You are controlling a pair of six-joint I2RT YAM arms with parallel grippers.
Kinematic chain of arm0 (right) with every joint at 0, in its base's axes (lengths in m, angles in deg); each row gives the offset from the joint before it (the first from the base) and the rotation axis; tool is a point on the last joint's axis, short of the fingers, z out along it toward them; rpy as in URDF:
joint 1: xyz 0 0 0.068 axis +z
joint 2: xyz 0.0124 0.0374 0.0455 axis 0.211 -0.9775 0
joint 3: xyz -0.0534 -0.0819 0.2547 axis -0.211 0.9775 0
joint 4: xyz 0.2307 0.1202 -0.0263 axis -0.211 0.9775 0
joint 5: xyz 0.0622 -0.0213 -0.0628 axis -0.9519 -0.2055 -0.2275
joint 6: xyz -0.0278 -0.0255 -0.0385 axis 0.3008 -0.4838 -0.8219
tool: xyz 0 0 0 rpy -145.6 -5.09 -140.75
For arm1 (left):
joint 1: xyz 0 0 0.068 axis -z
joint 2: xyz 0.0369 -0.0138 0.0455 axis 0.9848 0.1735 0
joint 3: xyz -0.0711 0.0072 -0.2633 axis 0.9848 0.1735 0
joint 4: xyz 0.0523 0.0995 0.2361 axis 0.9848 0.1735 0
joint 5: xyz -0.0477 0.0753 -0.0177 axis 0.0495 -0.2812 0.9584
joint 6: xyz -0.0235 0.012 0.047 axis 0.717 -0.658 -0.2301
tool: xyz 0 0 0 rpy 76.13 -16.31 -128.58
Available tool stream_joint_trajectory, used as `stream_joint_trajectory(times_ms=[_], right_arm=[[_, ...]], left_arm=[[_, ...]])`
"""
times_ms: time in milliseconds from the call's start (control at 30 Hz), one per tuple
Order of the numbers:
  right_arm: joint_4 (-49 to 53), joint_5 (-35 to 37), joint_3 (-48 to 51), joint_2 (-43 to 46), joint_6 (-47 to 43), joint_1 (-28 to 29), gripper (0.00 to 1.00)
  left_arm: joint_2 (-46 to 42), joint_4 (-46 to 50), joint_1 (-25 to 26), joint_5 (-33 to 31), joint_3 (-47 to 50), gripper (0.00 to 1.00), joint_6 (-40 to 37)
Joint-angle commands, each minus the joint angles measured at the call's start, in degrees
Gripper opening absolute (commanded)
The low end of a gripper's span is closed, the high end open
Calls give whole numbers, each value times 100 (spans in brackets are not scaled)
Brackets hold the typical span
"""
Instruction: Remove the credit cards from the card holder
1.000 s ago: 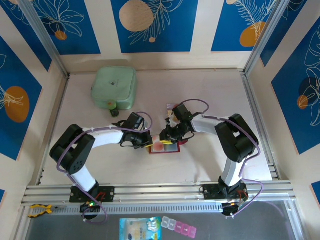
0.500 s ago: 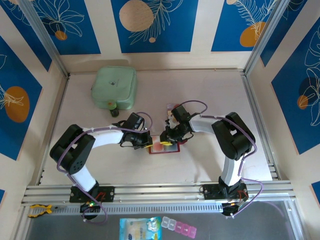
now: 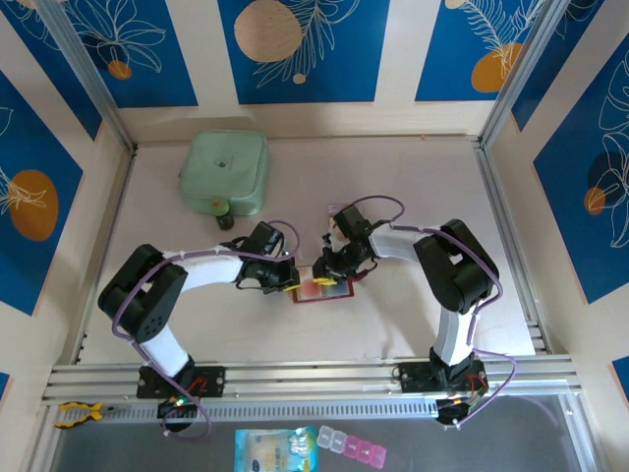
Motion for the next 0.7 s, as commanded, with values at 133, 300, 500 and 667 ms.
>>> stream_joint_trajectory(times_ms=[133, 300, 500, 667], right_arm=[[800, 699, -271, 14, -207, 98, 24], [965, 861, -339, 85, -246, 116, 24], [1037, 937, -359, 146, -269, 125, 24], [1022, 893, -342, 293, -249, 122, 24]], left_arm=[[128, 200, -56, -48, 55, 4, -169], [155, 212, -56, -63, 48, 4, -174], [159, 235, -56, -72, 30, 4, -193], [117, 274, -56, -59, -69, 4, -208]])
